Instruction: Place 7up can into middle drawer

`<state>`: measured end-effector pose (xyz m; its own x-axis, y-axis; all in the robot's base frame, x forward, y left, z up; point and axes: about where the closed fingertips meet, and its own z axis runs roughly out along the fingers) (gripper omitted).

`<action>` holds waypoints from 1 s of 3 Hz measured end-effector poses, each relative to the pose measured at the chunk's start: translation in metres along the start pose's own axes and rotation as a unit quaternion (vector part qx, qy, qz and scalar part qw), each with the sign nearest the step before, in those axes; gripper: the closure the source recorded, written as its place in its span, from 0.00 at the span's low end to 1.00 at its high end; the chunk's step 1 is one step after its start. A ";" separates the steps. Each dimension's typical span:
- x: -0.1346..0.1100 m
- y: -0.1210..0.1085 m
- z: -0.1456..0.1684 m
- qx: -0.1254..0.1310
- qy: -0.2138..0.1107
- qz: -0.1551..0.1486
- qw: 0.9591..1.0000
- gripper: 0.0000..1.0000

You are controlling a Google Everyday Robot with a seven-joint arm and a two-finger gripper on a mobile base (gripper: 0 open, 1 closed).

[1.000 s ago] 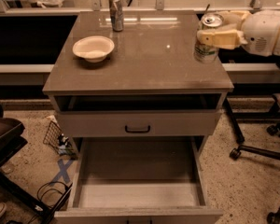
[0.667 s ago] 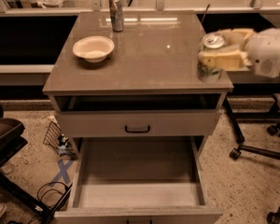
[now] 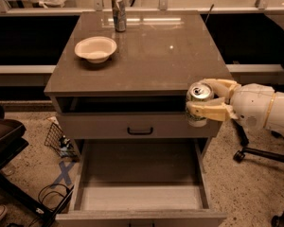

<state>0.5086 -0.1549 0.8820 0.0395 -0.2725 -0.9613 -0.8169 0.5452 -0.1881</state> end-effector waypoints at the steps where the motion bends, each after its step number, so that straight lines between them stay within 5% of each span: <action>1: -0.001 0.000 0.000 0.000 0.000 0.000 1.000 1.00; 3: 0.043 0.013 0.040 -0.007 -0.030 0.029 0.999 1.00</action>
Offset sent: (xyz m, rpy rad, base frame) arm 0.0284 0.0202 -0.0346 0.0649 0.0160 0.0137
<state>0.5227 -0.1277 0.8305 0.0256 -0.1921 -0.9810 -0.8266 0.5478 -0.1288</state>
